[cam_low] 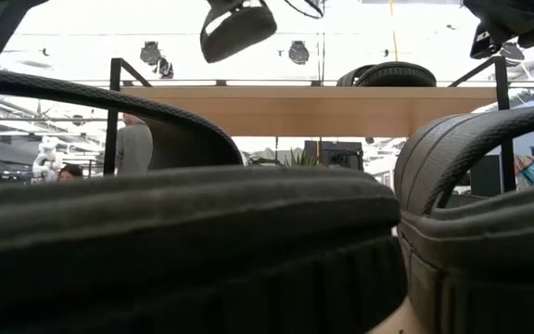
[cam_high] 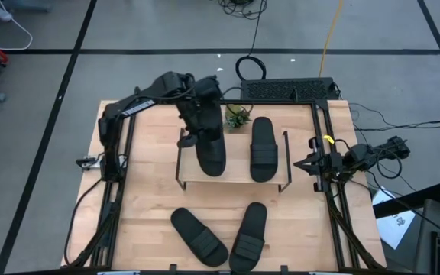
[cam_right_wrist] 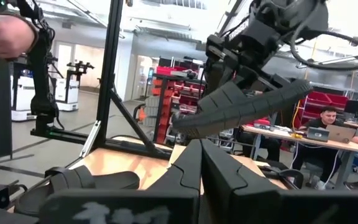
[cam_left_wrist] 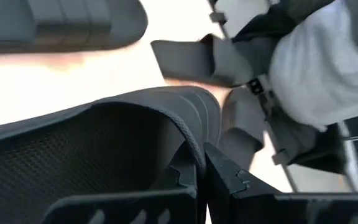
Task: Pick and place slides into the shelf
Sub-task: Put the black slipper on the shelf
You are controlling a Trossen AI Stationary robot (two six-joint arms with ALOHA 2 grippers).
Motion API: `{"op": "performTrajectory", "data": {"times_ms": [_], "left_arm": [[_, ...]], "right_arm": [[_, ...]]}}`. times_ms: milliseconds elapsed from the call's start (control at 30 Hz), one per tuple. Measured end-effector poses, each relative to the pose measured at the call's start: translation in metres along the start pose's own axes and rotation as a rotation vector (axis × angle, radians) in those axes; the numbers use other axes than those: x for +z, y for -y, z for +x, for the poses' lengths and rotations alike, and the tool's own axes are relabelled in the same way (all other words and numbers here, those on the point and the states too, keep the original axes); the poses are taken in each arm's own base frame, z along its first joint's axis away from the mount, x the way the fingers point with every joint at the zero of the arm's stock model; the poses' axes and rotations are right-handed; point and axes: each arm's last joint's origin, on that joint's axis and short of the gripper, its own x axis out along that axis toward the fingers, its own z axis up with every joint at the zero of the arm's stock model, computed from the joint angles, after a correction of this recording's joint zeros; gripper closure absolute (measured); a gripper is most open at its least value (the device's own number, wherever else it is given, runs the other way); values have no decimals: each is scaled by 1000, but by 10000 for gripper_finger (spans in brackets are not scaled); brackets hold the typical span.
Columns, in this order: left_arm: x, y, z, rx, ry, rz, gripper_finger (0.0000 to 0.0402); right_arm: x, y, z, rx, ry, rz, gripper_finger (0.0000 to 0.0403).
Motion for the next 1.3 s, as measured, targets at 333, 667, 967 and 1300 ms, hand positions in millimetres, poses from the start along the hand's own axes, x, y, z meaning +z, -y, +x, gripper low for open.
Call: {"op": "performTrajectory", "data": {"times_ms": [333,667,967,1300], "left_arm": [[5,-19,27,-68,-33,-20,401],[6,-53,70,-112,-94,-46,401],[5,-65,73,-105,-79,-72,401],[10,-64,79,-19,-98,-36,394]], "right_arm": [[-1,0,0,2,-9,-16,403],[-1,0,0,2,-9,-13,403],[-1,0,0,2,-7,-12,403],[-1,0,0,2,-7,-12,403]]}}
